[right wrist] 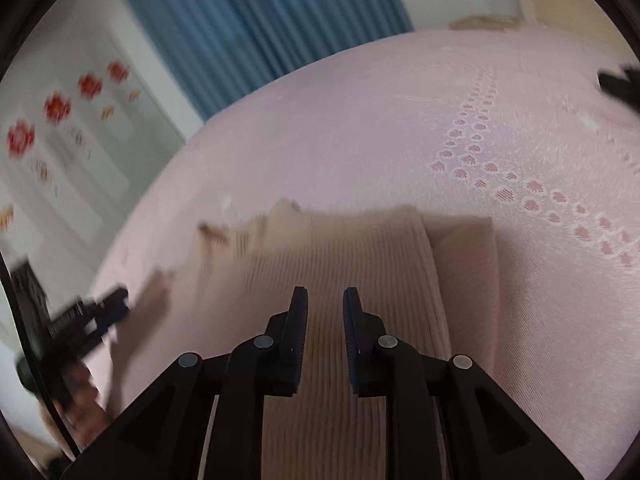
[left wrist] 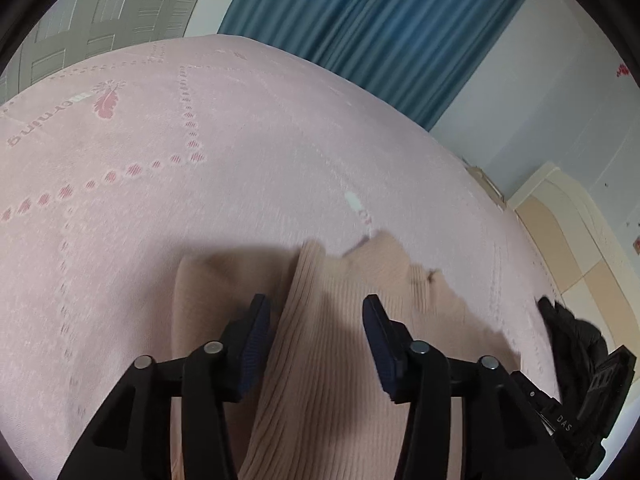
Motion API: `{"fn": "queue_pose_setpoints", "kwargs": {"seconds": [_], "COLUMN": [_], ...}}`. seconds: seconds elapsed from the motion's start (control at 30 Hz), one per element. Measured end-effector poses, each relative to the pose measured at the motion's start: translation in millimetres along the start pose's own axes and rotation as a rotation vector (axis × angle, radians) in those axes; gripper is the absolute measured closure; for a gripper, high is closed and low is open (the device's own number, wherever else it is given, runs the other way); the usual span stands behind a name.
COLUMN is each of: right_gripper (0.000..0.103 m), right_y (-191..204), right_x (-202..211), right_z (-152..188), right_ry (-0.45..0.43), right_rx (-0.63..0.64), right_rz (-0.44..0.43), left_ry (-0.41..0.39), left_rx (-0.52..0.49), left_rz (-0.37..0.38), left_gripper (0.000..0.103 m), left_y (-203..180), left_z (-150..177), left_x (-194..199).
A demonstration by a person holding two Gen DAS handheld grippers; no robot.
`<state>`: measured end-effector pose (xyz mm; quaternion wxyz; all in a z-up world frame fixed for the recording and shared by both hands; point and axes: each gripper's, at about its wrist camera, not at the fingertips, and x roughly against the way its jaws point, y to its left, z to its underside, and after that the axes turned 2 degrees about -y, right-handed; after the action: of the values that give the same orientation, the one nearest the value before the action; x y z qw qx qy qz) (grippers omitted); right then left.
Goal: Fold small clothes
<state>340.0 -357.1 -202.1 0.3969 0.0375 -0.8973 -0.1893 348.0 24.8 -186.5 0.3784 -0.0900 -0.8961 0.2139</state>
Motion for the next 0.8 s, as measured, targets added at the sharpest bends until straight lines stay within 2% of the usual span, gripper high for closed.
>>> {"fn": "queue_pose_setpoints", "kwargs": {"seconds": [0.1,0.13,0.17,0.23,0.37,0.47,0.63,0.8], "right_gripper": [0.082,0.076,0.066,0.058,0.058,0.058,0.058,0.058], "right_y": [3.9,4.4,4.6,-0.9,-6.0,-3.8,-0.8,7.0], "right_x": [18.5,27.9,39.9,58.6,84.0,95.0,109.4,104.2], "right_z": [17.3,24.6,34.6,51.4,77.9,87.1,96.6,101.1], "right_ry": [0.002,-0.004,-0.005,-0.01,-0.001,0.0,-0.02,0.009], "right_rx": [0.08,0.098,0.11,0.102,0.078,0.079,0.075,0.119], "right_rz": [0.012,0.008,0.0,-0.022,-0.006,0.023,0.058,0.064], "left_ry": [-0.006,-0.01,-0.01,-0.002,0.022,0.001,-0.053,-0.094], "left_rx": [-0.022,-0.025,-0.028,-0.041,-0.057,-0.102,-0.186,-0.179], "left_rz": [-0.019,-0.02,-0.023,-0.046,-0.086,-0.151,-0.183,-0.177], "left_gripper": [0.047,0.045,0.041,0.041,0.041,0.04,0.038,0.033], "left_y": [3.1,4.0,4.6,3.0,-5.0,-20.8,-51.1,-60.5], "left_z": [18.3,24.5,29.4,46.3,72.1,91.1,109.0,115.5], "left_x": [19.1,26.0,31.4,46.3,72.3,102.2,134.4,141.1]}}
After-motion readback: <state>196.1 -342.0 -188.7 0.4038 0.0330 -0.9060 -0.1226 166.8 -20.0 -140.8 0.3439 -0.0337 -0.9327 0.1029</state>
